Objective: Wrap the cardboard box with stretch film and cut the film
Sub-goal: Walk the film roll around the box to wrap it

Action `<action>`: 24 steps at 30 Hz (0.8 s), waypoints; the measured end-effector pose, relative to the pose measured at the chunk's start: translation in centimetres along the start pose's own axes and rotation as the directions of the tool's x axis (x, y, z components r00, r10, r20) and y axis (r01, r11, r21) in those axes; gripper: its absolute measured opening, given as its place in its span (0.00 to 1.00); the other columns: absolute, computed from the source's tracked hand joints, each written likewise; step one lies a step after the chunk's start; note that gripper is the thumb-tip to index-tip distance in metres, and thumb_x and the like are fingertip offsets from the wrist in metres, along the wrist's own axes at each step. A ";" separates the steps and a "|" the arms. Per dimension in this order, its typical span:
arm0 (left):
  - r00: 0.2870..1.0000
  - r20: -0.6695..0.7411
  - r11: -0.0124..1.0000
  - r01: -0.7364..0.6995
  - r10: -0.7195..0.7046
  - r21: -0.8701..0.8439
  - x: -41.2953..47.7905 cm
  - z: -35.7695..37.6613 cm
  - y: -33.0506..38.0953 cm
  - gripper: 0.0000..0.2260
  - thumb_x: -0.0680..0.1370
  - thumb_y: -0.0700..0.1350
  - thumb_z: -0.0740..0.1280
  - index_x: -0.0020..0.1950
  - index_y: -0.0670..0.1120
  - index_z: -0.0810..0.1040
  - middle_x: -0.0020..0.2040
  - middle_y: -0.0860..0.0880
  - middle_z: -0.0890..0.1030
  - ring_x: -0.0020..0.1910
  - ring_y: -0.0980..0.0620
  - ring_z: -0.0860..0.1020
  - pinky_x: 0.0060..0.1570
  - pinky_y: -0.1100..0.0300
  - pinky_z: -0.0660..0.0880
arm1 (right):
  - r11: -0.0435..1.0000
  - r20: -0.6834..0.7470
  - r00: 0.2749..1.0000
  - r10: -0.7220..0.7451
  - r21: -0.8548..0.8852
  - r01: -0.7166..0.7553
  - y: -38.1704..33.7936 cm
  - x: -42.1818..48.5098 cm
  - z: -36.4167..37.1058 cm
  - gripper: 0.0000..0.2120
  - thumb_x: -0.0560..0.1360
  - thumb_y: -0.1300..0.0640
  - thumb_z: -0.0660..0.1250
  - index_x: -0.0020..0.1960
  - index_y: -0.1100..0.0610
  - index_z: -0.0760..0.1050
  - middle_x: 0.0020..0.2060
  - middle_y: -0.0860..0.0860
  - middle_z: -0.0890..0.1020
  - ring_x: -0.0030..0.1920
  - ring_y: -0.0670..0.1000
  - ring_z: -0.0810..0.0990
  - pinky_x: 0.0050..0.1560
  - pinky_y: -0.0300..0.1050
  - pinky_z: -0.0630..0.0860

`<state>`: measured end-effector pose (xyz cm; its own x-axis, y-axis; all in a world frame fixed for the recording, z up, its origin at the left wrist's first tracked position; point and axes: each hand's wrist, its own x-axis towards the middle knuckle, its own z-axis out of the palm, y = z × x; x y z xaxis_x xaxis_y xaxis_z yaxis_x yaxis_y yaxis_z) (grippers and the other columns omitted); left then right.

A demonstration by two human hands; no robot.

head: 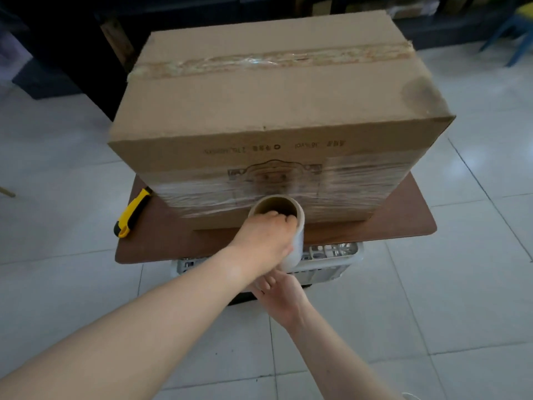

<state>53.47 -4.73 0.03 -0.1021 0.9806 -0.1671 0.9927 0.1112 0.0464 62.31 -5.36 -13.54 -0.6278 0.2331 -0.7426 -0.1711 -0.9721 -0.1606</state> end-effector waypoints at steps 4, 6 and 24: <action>0.995 -0.030 0.995 -0.097 0.098 0.023 -1.3 0.1 -2.2 0.07 0.79 0.47 0.61 0.54 0.45 0.70 0.51 0.47 0.78 0.51 0.49 0.73 0.37 0.57 0.67 | 0.997 -0.041 0.998 -0.042 0.069 0.045 0.1 0.0 -0.2 0.22 0.75 0.66 0.57 0.69 0.63 0.69 0.63 0.65 0.76 0.66 0.66 0.72 0.69 0.60 0.67; 0.989 -0.034 0.989 -0.145 0.146 0.040 -1.6 -0.1 -2.9 0.09 0.79 0.49 0.62 0.55 0.46 0.70 0.51 0.49 0.77 0.51 0.50 0.73 0.37 0.57 0.68 | 0.979 -0.101 0.991 -0.091 0.176 0.108 -0.5 -0.1 -0.1 0.21 0.73 0.63 0.57 0.66 0.62 0.70 0.60 0.64 0.76 0.64 0.66 0.74 0.64 0.60 0.71; 0.981 0.170 0.993 0.108 -0.098 -0.053 -0.8 0.2 -3.9 0.14 0.79 0.51 0.60 0.59 0.44 0.70 0.45 0.49 0.79 0.39 0.50 0.78 0.32 0.57 0.75 | 0.990 -0.114 0.993 0.013 0.144 0.003 0.4 2.6 0.6 0.19 0.82 0.55 0.57 0.70 0.61 0.67 0.67 0.62 0.72 0.69 0.61 0.69 0.71 0.61 0.64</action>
<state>49.71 -5.97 -0.17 -0.1863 0.9232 -0.3362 0.9710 0.2253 0.0804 60.15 -5.12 -15.08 -0.5393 0.2156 -0.8141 -0.2804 -0.9575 -0.0678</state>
